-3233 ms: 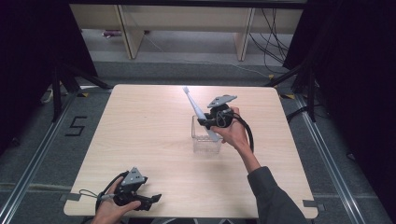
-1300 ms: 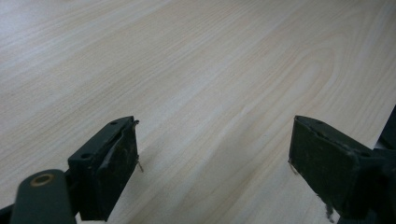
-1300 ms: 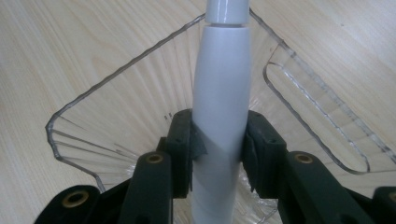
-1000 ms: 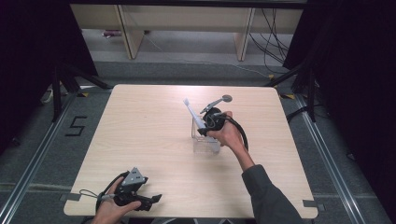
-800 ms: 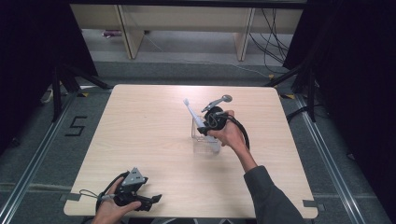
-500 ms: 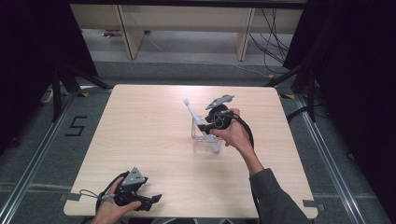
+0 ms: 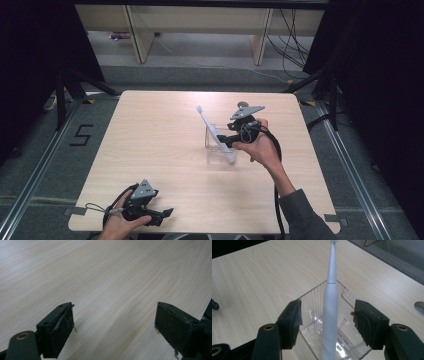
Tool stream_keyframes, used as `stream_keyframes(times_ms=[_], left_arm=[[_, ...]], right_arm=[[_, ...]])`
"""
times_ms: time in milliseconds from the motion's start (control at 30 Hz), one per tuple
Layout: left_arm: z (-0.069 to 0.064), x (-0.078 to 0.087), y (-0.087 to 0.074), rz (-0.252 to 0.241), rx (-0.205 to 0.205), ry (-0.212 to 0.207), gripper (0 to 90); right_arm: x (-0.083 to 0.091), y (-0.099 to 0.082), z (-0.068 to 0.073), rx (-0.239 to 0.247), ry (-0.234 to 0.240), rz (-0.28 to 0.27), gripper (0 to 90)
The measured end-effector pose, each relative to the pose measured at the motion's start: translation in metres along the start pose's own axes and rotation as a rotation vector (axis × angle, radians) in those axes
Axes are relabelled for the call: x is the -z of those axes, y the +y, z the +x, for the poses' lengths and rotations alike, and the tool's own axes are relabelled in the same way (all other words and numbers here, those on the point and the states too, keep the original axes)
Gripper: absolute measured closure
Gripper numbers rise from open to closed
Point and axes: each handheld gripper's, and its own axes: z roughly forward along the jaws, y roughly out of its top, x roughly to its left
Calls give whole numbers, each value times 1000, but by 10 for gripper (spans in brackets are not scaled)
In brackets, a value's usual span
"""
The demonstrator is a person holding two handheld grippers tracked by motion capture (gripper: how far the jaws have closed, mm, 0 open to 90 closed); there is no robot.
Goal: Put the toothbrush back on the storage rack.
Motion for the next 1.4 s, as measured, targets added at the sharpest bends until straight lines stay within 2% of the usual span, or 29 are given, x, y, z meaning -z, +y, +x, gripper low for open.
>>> stream_keyframes(times_ms=[200,233,267,300,333,367,467,500,533,567,600,633,667,700,733,767,800,833,867,933,1033,1100,1133,1167,1267,1333,1400], left_arm=[[0,0,0,-2,3,3,149],[2,1,0,6,-20,15,149],[3,1,1,9,-22,12,149],[1,1,0,-3,3,2,149],[1,1,0,-2,3,2,149],[1,1,0,-3,3,3,149],[0,1,0,-3,3,1,149],[3,1,1,11,-23,16,149],[3,1,0,10,-27,16,149],[2,1,0,10,-21,13,149],[1,1,0,1,-1,5,149],[1,0,0,-7,4,1,149],[1,1,0,-2,5,2,149],[3,1,0,8,-21,15,149],[3,1,1,9,-25,15,149],[3,1,1,8,-24,15,149],[3,1,1,9,-23,15,149],[3,1,1,10,-25,14,149],[1,1,0,-3,2,2,149],[1,1,0,-5,5,2,149],[1,1,0,-4,2,1,149],[1,1,0,-4,2,2,149],[1,1,0,-6,4,2,149],[1,1,0,-5,3,2,149],[1,1,0,-6,4,1,149],[1,1,0,-6,4,1,149],[1,2,0,5,-9,3,149]], right_arm=[[11,-5,0,0,-14,-27,374],[12,-6,-1,1,-17,-32,373],[14,-7,0,-4,-14,-32,369],[15,-8,-2,7,-18,-40,366],[16,-9,-2,7,-26,-41,364],[17,-11,-1,-15,-22,-42,361],[20,-15,-2,-17,-36,-48,351],[22,-17,-3,-7,-44,-50,349],[21,-19,-2,-12,-43,-63,349],[23,-20,-3,-6,-40,-62,349],[25,-22,-2,-30,-43,-55,349],[25,-23,-3,-4,-44,-63,349],[26,-24,-3,-10,-44,-60,348],[27,-25,-3,-9,-46,-61,348],[26,-27,-3,-13,-49,-72,348],[27,-28,-2,-36,-50,-65,348],[27,-28,-4,-11,-55,-73,348],[27,-28,-4,-18,-51,-75,348],[27,-29,-4,-18,-51,-75,348],[28,-29,-2,-33,-51,-70,348],[29,-30,-2,-10,-51,-66,349],[29,-30,-1,-18,-35,-68,349],[31,-30,-1,-8,-49,-70,349],[31,-30,0,-20,-45,-73,349],[33,-31,-1,-11,-42,-76,349],[36,-32,0,-15,-55,-72,349],[36,-34,0,-19,-50,-83,349]])
